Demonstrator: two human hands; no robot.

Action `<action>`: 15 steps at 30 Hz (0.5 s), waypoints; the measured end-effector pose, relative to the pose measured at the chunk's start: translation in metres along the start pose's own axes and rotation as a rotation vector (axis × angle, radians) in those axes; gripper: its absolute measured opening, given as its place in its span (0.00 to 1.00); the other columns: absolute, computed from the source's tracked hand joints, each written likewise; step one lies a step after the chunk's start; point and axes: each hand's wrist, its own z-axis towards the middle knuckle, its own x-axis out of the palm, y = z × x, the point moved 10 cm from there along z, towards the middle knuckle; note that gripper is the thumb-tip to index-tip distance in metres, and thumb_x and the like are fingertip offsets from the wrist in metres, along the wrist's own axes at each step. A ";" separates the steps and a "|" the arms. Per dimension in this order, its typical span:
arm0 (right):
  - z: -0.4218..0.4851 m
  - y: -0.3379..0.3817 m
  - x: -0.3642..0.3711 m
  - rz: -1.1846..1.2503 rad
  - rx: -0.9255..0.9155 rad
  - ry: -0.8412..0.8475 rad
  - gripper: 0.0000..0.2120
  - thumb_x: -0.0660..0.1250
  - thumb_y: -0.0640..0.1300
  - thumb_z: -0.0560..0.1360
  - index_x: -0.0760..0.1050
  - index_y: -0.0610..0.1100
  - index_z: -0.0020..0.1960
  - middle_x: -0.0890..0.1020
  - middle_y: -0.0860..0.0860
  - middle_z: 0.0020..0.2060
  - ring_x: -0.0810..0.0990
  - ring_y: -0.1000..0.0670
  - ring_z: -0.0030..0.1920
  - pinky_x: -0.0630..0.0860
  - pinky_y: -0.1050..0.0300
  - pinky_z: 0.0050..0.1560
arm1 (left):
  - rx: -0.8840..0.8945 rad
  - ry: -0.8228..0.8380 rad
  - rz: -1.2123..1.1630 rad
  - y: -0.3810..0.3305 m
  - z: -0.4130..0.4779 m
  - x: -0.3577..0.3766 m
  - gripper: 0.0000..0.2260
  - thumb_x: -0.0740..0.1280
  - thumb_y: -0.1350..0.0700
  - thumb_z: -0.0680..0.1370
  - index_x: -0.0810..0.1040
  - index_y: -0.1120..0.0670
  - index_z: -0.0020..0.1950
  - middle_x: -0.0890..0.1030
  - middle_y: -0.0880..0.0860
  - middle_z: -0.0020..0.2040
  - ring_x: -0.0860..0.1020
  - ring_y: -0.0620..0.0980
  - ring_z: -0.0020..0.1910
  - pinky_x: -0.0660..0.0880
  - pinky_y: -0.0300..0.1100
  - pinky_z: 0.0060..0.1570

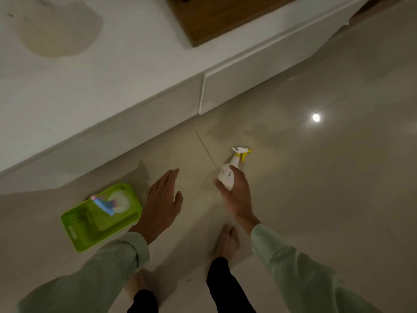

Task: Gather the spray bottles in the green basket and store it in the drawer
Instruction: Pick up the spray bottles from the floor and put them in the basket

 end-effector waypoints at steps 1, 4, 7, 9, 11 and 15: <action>0.011 -0.010 -0.013 0.011 0.026 -0.014 0.34 0.73 0.55 0.74 0.66 0.46 0.75 0.73 0.49 0.71 0.71 0.47 0.70 0.70 0.51 0.68 | 0.016 0.021 0.010 -0.014 0.011 0.011 0.27 0.61 0.58 0.79 0.58 0.54 0.78 0.65 0.55 0.76 0.63 0.52 0.75 0.61 0.50 0.73; 0.048 -0.044 -0.035 0.040 0.129 -0.009 0.36 0.73 0.57 0.72 0.66 0.47 0.75 0.74 0.48 0.69 0.72 0.45 0.69 0.70 0.50 0.65 | 0.044 0.076 0.023 -0.045 0.049 0.046 0.27 0.60 0.56 0.80 0.56 0.53 0.78 0.63 0.54 0.77 0.62 0.52 0.76 0.61 0.52 0.74; 0.086 -0.075 -0.031 0.007 0.220 0.030 0.38 0.72 0.61 0.71 0.64 0.47 0.75 0.73 0.47 0.69 0.71 0.43 0.70 0.70 0.46 0.65 | 0.056 0.118 0.031 -0.057 0.086 0.081 0.27 0.59 0.56 0.80 0.55 0.54 0.78 0.62 0.54 0.77 0.62 0.52 0.75 0.62 0.54 0.73; 0.111 -0.096 -0.019 -0.055 0.265 0.045 0.38 0.72 0.63 0.71 0.64 0.46 0.74 0.73 0.46 0.69 0.70 0.42 0.70 0.71 0.44 0.64 | 0.057 0.134 0.048 -0.056 0.109 0.107 0.27 0.59 0.56 0.81 0.55 0.54 0.78 0.62 0.54 0.77 0.62 0.52 0.75 0.61 0.53 0.74; 0.135 -0.113 -0.004 -0.103 0.325 0.043 0.38 0.71 0.65 0.70 0.67 0.44 0.70 0.74 0.45 0.66 0.72 0.41 0.68 0.72 0.43 0.63 | 0.063 0.143 0.062 -0.051 0.132 0.129 0.26 0.59 0.56 0.81 0.55 0.54 0.78 0.63 0.54 0.77 0.63 0.52 0.75 0.61 0.52 0.74; 0.176 -0.151 0.033 -0.106 0.466 0.046 0.38 0.71 0.69 0.67 0.69 0.45 0.66 0.76 0.46 0.61 0.76 0.41 0.63 0.73 0.42 0.63 | 0.063 0.168 0.090 -0.030 0.175 0.166 0.26 0.58 0.55 0.81 0.55 0.54 0.78 0.63 0.54 0.77 0.63 0.53 0.75 0.60 0.51 0.74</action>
